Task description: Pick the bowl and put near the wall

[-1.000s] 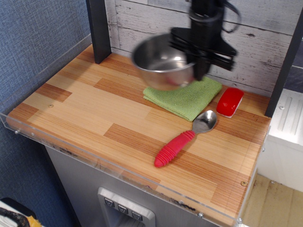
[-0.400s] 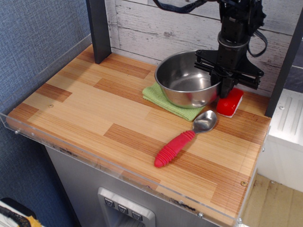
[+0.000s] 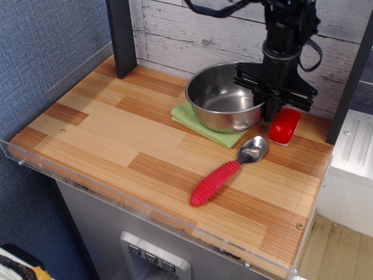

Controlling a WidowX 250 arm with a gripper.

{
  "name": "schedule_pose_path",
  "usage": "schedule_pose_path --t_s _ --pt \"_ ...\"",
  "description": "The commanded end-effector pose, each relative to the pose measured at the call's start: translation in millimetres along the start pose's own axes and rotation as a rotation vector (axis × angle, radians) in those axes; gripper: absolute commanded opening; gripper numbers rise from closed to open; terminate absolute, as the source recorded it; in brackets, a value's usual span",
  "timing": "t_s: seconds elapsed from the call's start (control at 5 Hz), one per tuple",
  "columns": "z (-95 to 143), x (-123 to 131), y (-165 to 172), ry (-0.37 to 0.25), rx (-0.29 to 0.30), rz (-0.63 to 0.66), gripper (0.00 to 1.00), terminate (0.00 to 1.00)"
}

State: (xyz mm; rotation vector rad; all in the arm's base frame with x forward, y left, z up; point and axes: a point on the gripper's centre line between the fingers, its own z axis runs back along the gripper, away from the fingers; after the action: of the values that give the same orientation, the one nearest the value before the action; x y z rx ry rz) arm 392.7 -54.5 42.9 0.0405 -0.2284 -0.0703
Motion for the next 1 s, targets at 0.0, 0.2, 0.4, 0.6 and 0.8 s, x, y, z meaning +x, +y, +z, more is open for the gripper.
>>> schedule_pose_path --t_s 0.0,0.2,0.4,0.6,0.8 --pt "53 8 20 -0.129 -0.013 0.035 0.00 0.00" --pt "56 7 22 -0.140 -0.017 0.042 0.00 0.00" --pt "48 7 22 -0.124 -0.020 0.040 0.00 0.00" --pt "28 11 19 -0.075 -0.008 0.037 0.00 0.00" --pt "13 12 21 -0.042 0.004 0.040 0.00 0.00"
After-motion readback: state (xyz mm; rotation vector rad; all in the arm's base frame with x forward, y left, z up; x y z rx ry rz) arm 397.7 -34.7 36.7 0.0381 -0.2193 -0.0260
